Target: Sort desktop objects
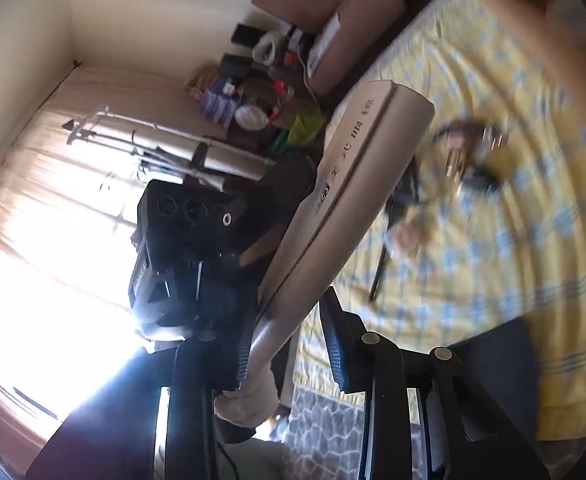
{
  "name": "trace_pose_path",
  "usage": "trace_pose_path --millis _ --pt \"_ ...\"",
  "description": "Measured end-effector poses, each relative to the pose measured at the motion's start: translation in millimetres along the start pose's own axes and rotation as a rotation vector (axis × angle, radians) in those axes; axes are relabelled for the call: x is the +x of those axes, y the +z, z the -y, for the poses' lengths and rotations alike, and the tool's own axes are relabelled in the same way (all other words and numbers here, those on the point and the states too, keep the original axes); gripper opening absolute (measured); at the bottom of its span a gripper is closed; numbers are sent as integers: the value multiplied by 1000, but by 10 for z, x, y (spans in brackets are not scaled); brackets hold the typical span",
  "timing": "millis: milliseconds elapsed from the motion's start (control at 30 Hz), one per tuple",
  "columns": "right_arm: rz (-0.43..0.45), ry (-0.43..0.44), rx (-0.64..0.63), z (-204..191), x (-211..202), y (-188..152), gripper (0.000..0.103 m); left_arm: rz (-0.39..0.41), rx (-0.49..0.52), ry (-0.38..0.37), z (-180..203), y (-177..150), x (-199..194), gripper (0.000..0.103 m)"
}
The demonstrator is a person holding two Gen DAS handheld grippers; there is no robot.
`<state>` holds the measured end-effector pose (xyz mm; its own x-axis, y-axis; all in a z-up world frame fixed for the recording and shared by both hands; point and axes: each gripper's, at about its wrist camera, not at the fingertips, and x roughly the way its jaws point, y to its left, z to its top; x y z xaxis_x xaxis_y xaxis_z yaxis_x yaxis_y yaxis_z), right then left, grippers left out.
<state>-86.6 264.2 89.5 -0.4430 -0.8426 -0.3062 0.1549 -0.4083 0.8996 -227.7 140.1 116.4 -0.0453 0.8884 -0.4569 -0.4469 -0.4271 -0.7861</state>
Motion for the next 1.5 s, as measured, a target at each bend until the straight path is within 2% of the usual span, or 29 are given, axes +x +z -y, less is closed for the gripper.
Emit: trace_pose_path --millis 133,233,333,500,667,867,1000,1100,1200,1333,1433,1500 --pt "120 0 -8 15 -580 401 33 -74 100 22 518 456 577 54" --pt "164 -46 -33 77 -960 761 33 -109 174 46 795 734 1004 54" --pt "196 -79 -28 263 -1261 1130 33 -146 200 57 932 995 1455 54" --pt "238 -83 36 745 -1509 1556 33 -202 242 118 852 1252 2143 54" --pt "270 -95 167 1257 -1472 1747 34 -245 266 188 627 1276 2529 53" --pt "255 -159 283 1608 -1419 1811 34 -296 345 243 596 1203 2733 53" --pt "305 -156 348 1796 -1435 1813 32 -275 335 249 614 1215 2686 50" --pt "310 -195 362 1830 -1426 1848 28 -271 338 270 605 1212 2583 52" --pt "269 -273 338 1743 -1468 1906 34 -259 334 272 581 1206 2441 54" --pt "248 -412 262 1542 -1660 1902 56 -244 319 286 531 1198 2253 55" --pt "257 -463 229 1409 -1821 1854 59 -238 306 295 519 1149 2088 59" --pt "259 -479 224 1346 -1900 1794 63 -235 315 302 554 1086 1962 66"
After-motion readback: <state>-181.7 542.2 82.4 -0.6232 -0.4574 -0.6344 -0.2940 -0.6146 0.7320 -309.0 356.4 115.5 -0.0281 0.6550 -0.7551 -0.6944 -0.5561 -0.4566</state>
